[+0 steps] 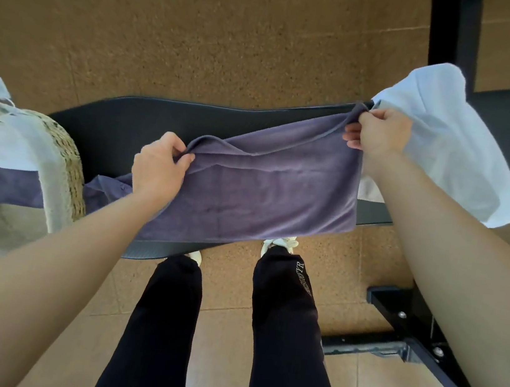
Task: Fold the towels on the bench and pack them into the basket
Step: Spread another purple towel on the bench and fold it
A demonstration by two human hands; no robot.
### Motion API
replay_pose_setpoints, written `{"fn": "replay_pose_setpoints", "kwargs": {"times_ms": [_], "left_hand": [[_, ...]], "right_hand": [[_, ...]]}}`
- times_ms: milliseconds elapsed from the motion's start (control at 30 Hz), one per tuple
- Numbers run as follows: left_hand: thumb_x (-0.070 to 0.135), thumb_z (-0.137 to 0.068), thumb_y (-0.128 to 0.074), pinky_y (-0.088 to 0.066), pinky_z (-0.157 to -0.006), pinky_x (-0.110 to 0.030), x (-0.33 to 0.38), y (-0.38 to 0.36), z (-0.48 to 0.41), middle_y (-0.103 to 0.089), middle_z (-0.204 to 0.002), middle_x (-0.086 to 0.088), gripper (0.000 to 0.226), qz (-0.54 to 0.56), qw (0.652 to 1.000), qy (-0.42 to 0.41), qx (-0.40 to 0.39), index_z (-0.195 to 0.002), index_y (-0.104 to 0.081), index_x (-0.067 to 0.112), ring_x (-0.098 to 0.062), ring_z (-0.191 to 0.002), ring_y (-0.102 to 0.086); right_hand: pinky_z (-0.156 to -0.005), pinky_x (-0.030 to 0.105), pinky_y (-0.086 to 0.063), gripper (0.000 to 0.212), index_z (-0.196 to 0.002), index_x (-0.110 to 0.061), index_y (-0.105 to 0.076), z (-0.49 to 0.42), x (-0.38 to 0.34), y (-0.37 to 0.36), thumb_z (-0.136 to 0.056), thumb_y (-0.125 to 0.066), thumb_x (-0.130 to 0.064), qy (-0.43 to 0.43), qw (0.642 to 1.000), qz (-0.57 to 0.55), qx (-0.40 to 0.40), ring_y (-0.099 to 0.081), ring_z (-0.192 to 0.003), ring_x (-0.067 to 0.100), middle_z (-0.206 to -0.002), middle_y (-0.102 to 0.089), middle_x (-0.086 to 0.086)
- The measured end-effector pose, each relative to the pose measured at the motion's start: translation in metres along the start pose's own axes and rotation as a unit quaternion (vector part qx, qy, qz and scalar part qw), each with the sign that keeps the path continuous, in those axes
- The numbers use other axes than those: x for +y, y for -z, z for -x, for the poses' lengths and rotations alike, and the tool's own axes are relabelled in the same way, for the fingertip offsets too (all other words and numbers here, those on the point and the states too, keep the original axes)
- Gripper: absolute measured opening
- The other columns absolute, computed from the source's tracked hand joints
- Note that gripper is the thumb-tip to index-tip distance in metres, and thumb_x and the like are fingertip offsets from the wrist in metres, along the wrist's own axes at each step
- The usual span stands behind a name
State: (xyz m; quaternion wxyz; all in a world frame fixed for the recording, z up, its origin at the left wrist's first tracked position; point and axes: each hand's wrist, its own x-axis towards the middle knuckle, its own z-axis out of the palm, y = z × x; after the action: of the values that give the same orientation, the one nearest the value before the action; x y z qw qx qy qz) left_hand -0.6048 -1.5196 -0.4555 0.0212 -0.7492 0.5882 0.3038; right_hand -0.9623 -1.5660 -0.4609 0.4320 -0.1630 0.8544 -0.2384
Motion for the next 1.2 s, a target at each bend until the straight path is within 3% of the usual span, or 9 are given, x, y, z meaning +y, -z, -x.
{"fn": "replay_pose_setpoints", "kwargs": {"times_ms": [200, 433, 567, 633, 700, 767, 933, 1067, 1200], "left_hand": [[0.029, -0.085, -0.079, -0.055, -0.090, -0.033, 0.001, 0.034, -0.058, -0.075, -0.080, 0.003, 0.010, 0.017, 0.999, -0.002, -0.029, -0.093, -0.077, 0.024, -0.015, -0.086, -0.072], [0.038, -0.094, -0.062, -0.052, -0.086, -0.039, 0.022, 0.033, -0.098, -0.072, -0.110, -0.001, 0.020, -0.049, 0.997, 0.020, 0.060, -0.107, -0.073, 0.028, -0.028, -0.105, -0.066], [0.030, -0.099, -0.056, -0.047, -0.096, -0.033, 0.032, 0.024, -0.103, -0.071, -0.122, 0.003, 0.031, 0.049, 0.994, 0.061, 0.076, -0.129, -0.064, 0.027, -0.020, -0.114, -0.064], [0.021, -0.100, -0.056, -0.045, -0.101, -0.026, 0.026, 0.021, -0.092, -0.067, -0.131, 0.004, 0.038, 0.111, 0.992, 0.018, 0.063, -0.138, -0.059, 0.023, -0.011, -0.112, -0.062], [0.013, -0.096, -0.057, -0.051, -0.096, -0.031, 0.009, 0.020, -0.074, -0.064, -0.126, -0.001, 0.036, 0.123, 0.989, -0.041, 0.073, -0.132, -0.062, 0.018, -0.013, -0.103, -0.062], [0.008, -0.091, -0.060, -0.049, -0.083, -0.031, -0.013, 0.018, -0.050, -0.061, -0.111, -0.006, 0.027, 0.099, 0.988, -0.065, 0.101, -0.116, -0.066, 0.015, -0.021, -0.094, -0.061], [0.014, -0.081, -0.073, -0.048, -0.079, -0.032, -0.075, 0.016, 0.003, -0.055, -0.109, -0.004, 0.031, 0.028, 0.998, -0.032, 0.040, -0.111, -0.065, 0.018, -0.026, -0.101, -0.057], [0.020, -0.069, -0.086, -0.056, -0.069, -0.045, -0.101, 0.011, 0.010, -0.052, -0.120, -0.008, 0.060, -0.083, 0.992, -0.064, -0.064, -0.122, -0.060, 0.018, -0.032, -0.110, -0.051], [0.015, -0.084, -0.077, -0.056, -0.073, -0.046, -0.114, 0.011, 0.003, -0.063, -0.108, -0.009, 0.025, -0.089, 0.984, -0.149, -0.036, -0.107, -0.069, 0.012, -0.032, -0.100, -0.057]], "right_hand": [[-0.058, 0.033, -0.062, 0.016, -0.076, -0.014, -0.060, -0.012, -0.006, -0.008, -0.088, -0.063, -0.005, -0.034, 0.997, -0.049, 0.041, -0.071, -0.054, 0.020, -0.069, -0.071, 0.010], [-0.060, 0.032, -0.058, 0.035, -0.065, -0.020, -0.050, -0.021, -0.006, -0.014, -0.092, -0.066, -0.038, 0.013, 0.993, 0.080, 0.085, -0.063, -0.041, 0.015, -0.057, -0.069, 0.007], [-0.063, 0.031, -0.062, 0.019, -0.111, -0.016, -0.064, -0.020, -0.011, -0.029, -0.094, -0.059, -0.022, -0.011, 0.993, -0.030, 0.110, -0.066, -0.054, 0.014, -0.089, -0.076, 0.013], [-0.086, 0.023, -0.056, 0.046, -0.134, -0.020, -0.056, -0.004, -0.011, -0.042, -0.088, -0.057, -0.019, 0.053, 0.989, 0.008, 0.137, -0.064, -0.075, 0.009, -0.088, -0.069, -0.008], [-0.086, 0.008, -0.042, 0.048, -0.135, -0.017, -0.057, 0.028, -0.009, -0.059, -0.087, -0.056, -0.012, 0.138, 0.980, 0.072, 0.122, -0.053, -0.080, 0.003, -0.078, -0.055, -0.018], [-0.084, 0.022, -0.048, 0.034, -0.119, -0.015, -0.065, 0.059, -0.003, -0.083, -0.086, -0.059, -0.010, 0.226, 0.967, 0.103, 0.053, -0.055, -0.079, 0.009, -0.083, -0.057, -0.009], [-0.092, 0.042, -0.048, 0.037, -0.120, -0.013, -0.067, 0.107, 0.014, -0.151, -0.084, -0.071, -0.016, 0.398, 0.856, 0.283, -0.169, -0.055, -0.108, 0.029, -0.118, -0.061, 0.006], [-0.107, 0.053, -0.033, 0.072, -0.147, -0.026, -0.047, 0.130, 0.024, -0.180, -0.082, -0.077, -0.031, 0.447, 0.717, 0.490, -0.213, -0.032, -0.141, 0.038, -0.156, -0.036, 0.010], [-0.115, 0.061, -0.020, 0.091, -0.156, -0.037, -0.024, 0.137, 0.034, -0.187, -0.082, -0.077, -0.039, 0.429, 0.665, 0.577, -0.201, -0.011, -0.150, 0.041, -0.165, -0.013, 0.012]]}}
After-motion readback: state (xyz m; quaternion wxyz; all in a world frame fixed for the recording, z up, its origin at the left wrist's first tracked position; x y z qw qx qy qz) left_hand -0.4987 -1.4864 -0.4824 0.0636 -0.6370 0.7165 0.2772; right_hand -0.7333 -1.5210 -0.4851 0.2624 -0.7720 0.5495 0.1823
